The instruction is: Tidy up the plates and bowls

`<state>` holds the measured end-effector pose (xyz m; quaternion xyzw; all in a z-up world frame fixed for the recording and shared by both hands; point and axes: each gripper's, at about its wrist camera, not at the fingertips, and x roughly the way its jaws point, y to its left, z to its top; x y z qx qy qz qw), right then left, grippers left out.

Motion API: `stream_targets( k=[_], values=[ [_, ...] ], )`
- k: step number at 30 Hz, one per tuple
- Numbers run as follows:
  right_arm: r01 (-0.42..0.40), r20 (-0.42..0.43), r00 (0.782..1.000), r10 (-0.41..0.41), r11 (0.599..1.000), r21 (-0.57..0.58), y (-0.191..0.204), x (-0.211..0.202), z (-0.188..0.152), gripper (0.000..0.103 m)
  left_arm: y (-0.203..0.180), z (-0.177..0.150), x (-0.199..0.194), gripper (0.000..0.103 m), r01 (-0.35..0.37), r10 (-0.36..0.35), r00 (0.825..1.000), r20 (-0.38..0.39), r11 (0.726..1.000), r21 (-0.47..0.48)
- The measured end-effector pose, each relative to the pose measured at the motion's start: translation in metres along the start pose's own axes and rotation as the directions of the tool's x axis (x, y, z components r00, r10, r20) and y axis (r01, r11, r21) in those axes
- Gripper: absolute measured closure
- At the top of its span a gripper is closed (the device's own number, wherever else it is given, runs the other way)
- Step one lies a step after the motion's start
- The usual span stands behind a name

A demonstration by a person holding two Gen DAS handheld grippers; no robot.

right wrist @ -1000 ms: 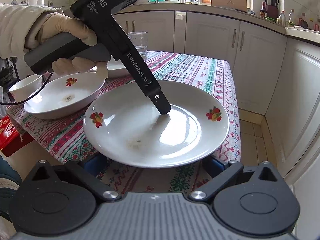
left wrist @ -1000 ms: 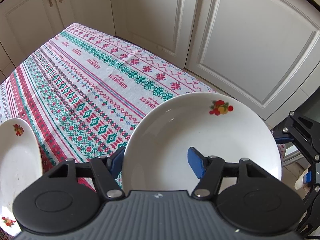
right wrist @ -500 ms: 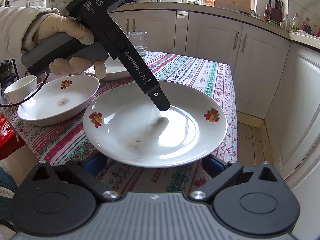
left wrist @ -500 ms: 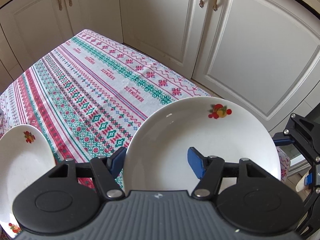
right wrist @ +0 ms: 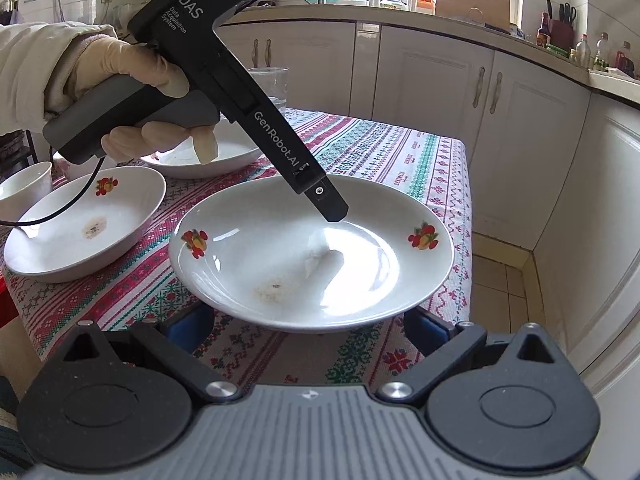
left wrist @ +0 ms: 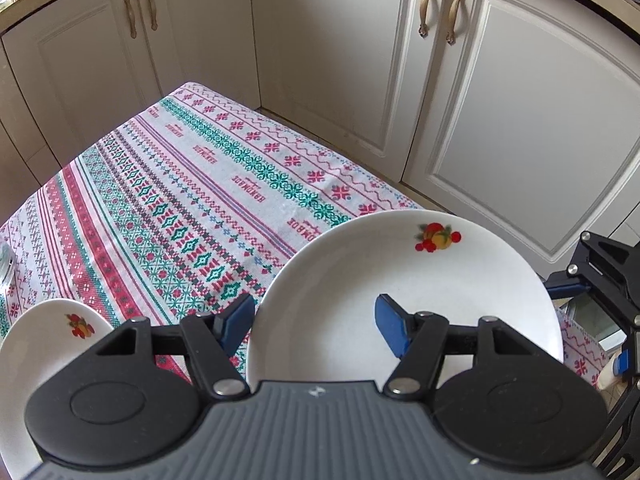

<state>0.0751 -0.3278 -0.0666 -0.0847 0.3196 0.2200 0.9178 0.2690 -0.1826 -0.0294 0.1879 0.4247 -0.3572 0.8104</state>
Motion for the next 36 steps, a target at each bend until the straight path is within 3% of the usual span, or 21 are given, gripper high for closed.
stream_targets(
  k=[8,13,28,31,34,36],
  values=[
    [0.004,-0.014,1.0,-0.004,1.0,-0.023,-0.001,0.002,-0.006,0.001,0.012,0.001,0.019,0.04,0.066,-0.067,0.994,-0.085,0.998,-0.019],
    [-0.001,-0.018,1.0,0.0,1.0,-0.017,-0.001,0.001,-0.005,0.001,0.016,0.001,0.018,0.047,0.073,-0.076,0.994,-0.084,0.997,-0.034],
    [0.014,-0.021,1.0,-0.014,1.0,-0.021,-0.008,0.014,0.003,0.001,0.027,0.011,0.026,0.047,0.031,-0.034,0.998,-0.046,0.997,-0.067],
    [0.019,-0.028,0.999,-0.02,1.0,-0.02,-0.006,0.014,0.004,0.0,0.026,0.01,0.023,0.042,0.026,-0.029,0.999,-0.043,0.997,-0.066],
    [0.018,-0.035,0.999,-0.018,1.0,-0.015,-0.003,0.011,0.005,0.0,0.023,0.008,0.01,0.028,0.007,-0.008,1.0,-0.014,0.998,-0.066],
    [0.02,-0.043,0.999,-0.021,1.0,-0.004,-0.002,0.006,0.004,0.0,0.021,0.004,-0.005,0.024,-0.011,0.013,1.0,0.019,0.998,-0.068]
  ],
)
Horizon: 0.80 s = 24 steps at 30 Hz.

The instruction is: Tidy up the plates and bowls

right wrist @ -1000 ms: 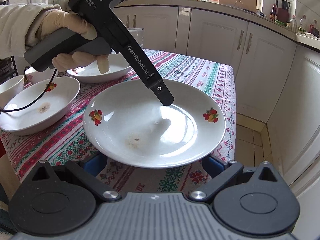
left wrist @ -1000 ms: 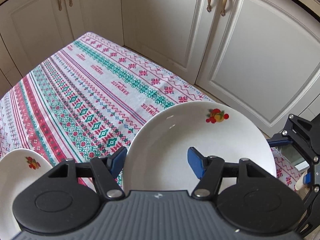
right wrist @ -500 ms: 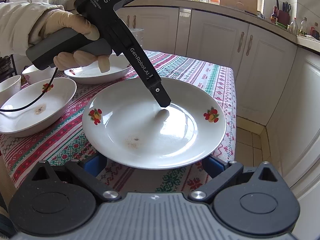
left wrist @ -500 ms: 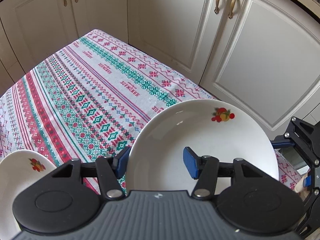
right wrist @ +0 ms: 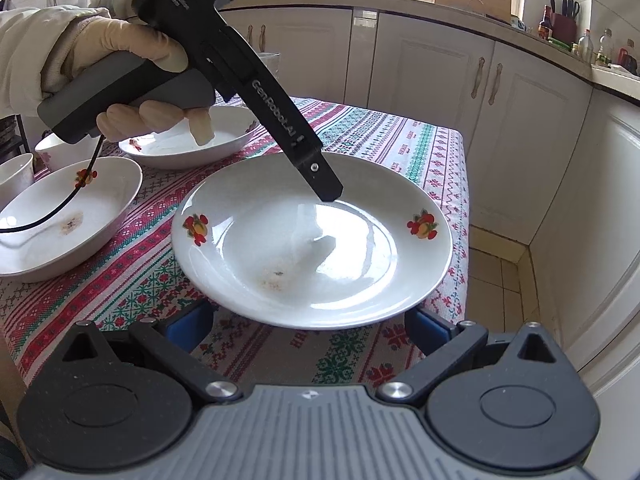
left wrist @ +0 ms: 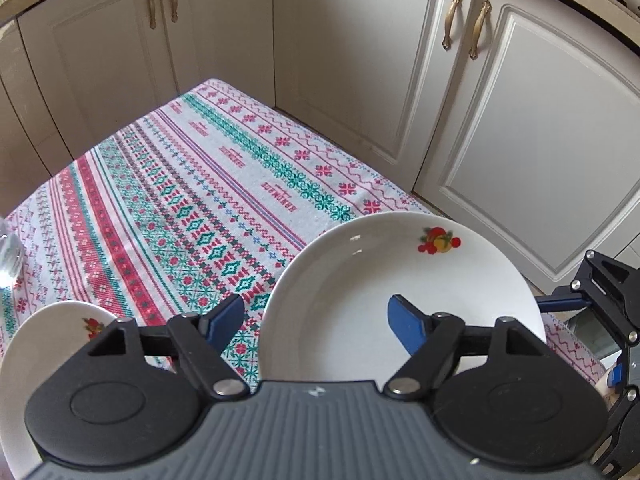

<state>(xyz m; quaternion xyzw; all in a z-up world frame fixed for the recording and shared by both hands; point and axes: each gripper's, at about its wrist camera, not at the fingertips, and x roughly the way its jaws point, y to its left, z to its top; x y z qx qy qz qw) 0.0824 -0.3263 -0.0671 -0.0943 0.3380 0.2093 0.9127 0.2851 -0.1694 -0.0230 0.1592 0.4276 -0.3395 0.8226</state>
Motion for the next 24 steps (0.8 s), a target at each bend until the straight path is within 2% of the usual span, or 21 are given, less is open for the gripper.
stream_targets(
  k=[4,8,13,17,21,24],
  values=[
    [0.017,-0.004,1.0,-0.017,1.0,0.003,0.007,-0.017,-0.005,0.0,-0.004,-0.009,-0.037,0.022,-0.019,0.02,0.998,0.062,1.0,-0.016],
    [0.02,0.023,1.0,-0.02,1.0,-0.001,0.02,-0.038,-0.006,0.0,-0.01,-0.023,-0.075,0.016,-0.057,0.058,0.989,0.133,0.998,-0.013],
    [-0.006,0.059,0.998,0.008,0.999,-0.038,0.043,-0.056,-0.005,0.0,-0.011,-0.053,-0.112,0.012,-0.079,0.086,0.986,0.146,0.995,-0.055],
    [-0.038,0.073,0.996,0.043,0.997,-0.06,0.063,-0.059,-0.003,0.0,-0.01,-0.088,-0.134,0.009,-0.123,0.138,0.979,0.149,0.986,-0.109],
    [-0.078,0.082,0.993,0.084,0.994,-0.077,0.084,-0.055,-0.002,0.0,-0.004,-0.129,-0.152,0.007,-0.127,0.155,0.976,0.15,0.975,-0.185],
    [-0.109,0.077,0.99,0.117,0.99,-0.094,0.097,-0.048,-0.002,0.0,-0.003,-0.157,-0.164,0.006,-0.157,0.189,0.969,0.157,0.968,-0.196]
  ],
)
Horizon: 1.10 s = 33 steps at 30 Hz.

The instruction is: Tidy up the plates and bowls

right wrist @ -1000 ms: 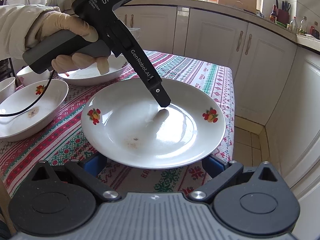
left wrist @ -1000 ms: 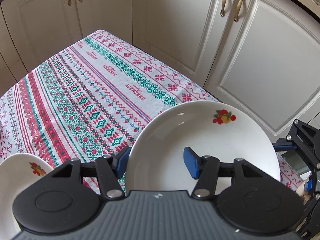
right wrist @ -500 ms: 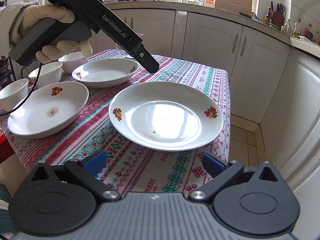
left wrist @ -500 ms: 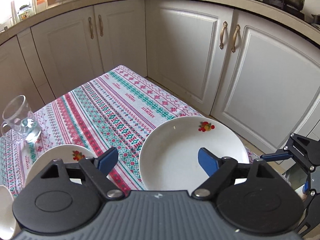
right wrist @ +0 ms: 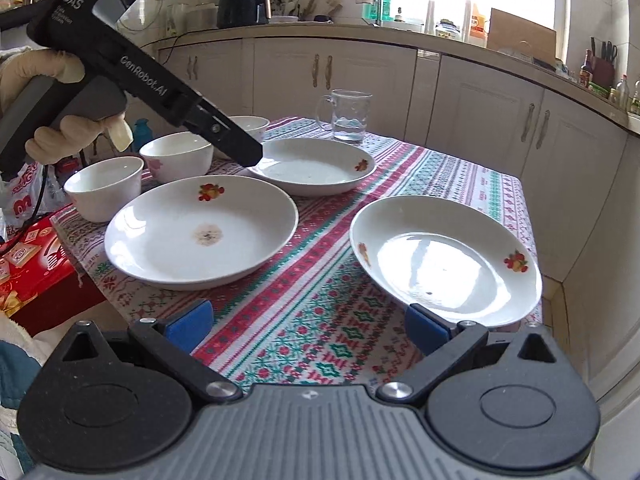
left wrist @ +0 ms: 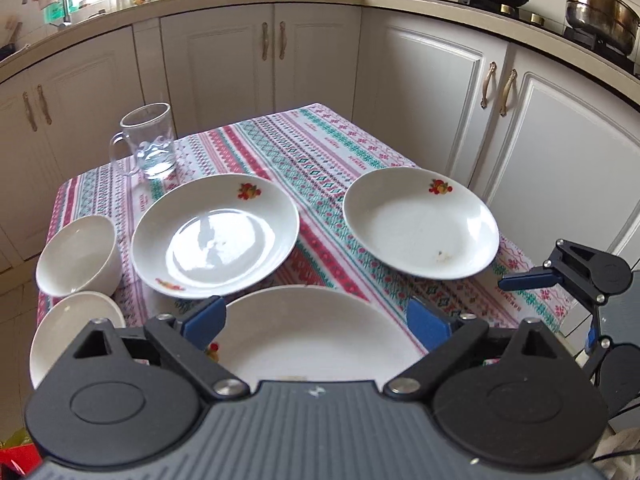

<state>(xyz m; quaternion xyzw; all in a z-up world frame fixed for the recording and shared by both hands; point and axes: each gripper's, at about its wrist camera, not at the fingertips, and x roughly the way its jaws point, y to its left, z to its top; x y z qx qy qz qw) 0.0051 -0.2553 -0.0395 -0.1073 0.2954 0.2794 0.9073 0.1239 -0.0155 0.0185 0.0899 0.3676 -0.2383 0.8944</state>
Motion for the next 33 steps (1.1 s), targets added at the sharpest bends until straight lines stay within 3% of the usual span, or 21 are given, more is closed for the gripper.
stream_targets(
  k=[3,9,15,24,33],
  values=[
    [-0.03,-0.013,0.999,0.03,0.999,-0.017,0.013,0.009,0.002,0.0,0.007,-0.019,-0.009,0.006,-0.025,0.025,1.0,-0.005,1.0,-0.002],
    [-0.062,-0.051,0.997,0.059,0.997,-0.055,0.035,0.031,0.005,0.0,0.027,-0.039,-0.02,0.006,-0.01,0.009,1.0,-0.019,0.999,-0.043],
    [-0.084,-0.085,0.993,0.078,0.995,-0.063,0.048,0.049,0.006,0.0,0.033,-0.046,-0.025,0.006,-0.033,0.033,0.999,-0.016,0.999,-0.009],
    [-0.107,-0.113,0.989,0.098,0.991,-0.076,0.059,0.066,0.01,0.0,0.039,-0.047,-0.024,0.006,-0.014,0.015,1.0,-0.02,1.0,0.022],
    [-0.146,-0.092,0.986,0.139,0.987,-0.069,0.056,0.068,0.006,0.0,0.053,-0.037,-0.007,0.007,0.019,-0.021,0.996,-0.089,1.0,-0.019]
  ],
)
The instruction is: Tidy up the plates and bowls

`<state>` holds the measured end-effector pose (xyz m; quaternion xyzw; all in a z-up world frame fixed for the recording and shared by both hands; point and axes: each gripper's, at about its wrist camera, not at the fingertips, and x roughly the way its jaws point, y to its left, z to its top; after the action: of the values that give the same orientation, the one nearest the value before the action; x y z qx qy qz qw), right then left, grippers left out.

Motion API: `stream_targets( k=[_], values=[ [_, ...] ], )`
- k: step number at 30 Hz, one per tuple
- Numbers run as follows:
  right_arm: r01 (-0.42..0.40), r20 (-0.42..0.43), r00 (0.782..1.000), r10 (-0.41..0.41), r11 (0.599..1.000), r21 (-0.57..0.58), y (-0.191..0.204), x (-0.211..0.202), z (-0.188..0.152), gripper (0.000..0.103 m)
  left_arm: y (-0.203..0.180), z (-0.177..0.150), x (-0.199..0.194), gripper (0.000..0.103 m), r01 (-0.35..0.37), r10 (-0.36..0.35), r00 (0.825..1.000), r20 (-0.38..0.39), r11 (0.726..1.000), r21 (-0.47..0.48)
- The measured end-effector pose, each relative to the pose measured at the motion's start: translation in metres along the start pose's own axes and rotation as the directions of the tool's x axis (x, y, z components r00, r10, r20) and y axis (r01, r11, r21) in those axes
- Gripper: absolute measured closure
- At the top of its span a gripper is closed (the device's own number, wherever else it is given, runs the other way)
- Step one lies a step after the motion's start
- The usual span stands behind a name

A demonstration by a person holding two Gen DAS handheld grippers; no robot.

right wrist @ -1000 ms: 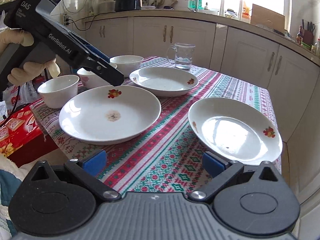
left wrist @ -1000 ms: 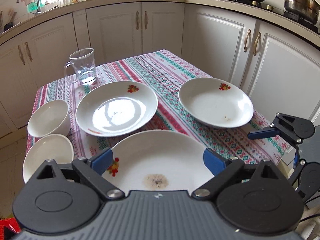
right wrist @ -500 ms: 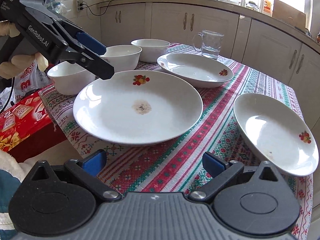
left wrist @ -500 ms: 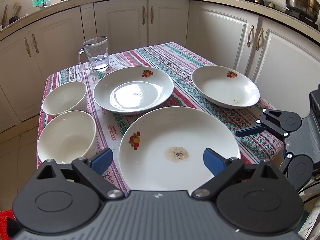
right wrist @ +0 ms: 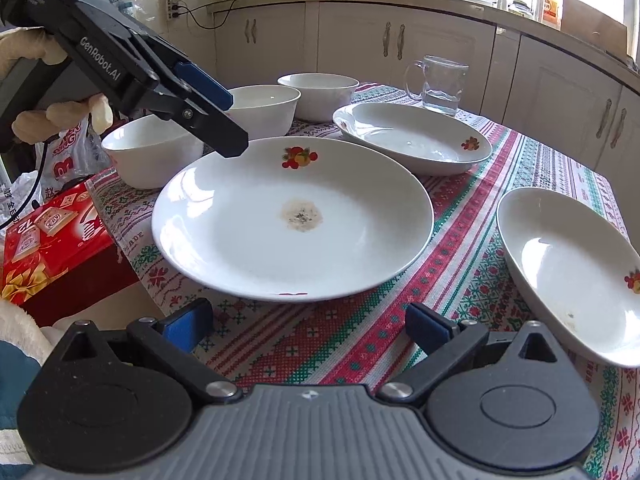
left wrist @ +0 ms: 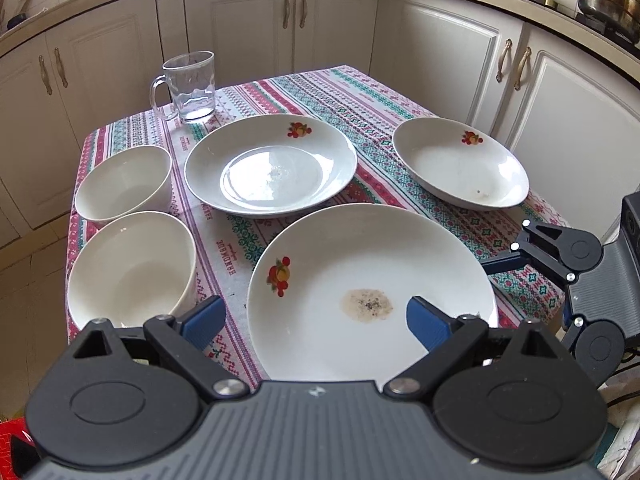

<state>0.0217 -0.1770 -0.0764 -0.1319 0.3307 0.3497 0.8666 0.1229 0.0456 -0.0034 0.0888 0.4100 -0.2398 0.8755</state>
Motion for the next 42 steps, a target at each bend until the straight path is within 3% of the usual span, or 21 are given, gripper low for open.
stream_targets(
  k=[10,22,31,42],
  values=[
    [-0.012,0.023,1.0,0.013,0.999,-0.04,0.007,0.0,-0.003,0.0,0.001,0.021,0.031,0.01,0.03,-0.024,0.996,-0.09,0.997,0.07],
    [-0.036,0.031,0.999,0.037,0.999,-0.04,0.006,0.003,0.0,0.0,0.004,0.037,0.065,0.021,0.075,-0.047,0.975,-0.219,0.99,0.122],
    [-0.04,0.036,0.999,0.041,0.999,-0.023,0.005,0.004,0.003,0.0,0.009,0.044,0.081,0.027,0.115,-0.078,0.95,-0.303,0.988,0.107],
    [-0.036,0.044,0.998,0.037,0.999,-0.02,0.006,0.003,0.006,0.0,0.012,0.05,0.084,0.028,0.138,-0.113,0.94,-0.322,0.989,0.056]
  ],
)
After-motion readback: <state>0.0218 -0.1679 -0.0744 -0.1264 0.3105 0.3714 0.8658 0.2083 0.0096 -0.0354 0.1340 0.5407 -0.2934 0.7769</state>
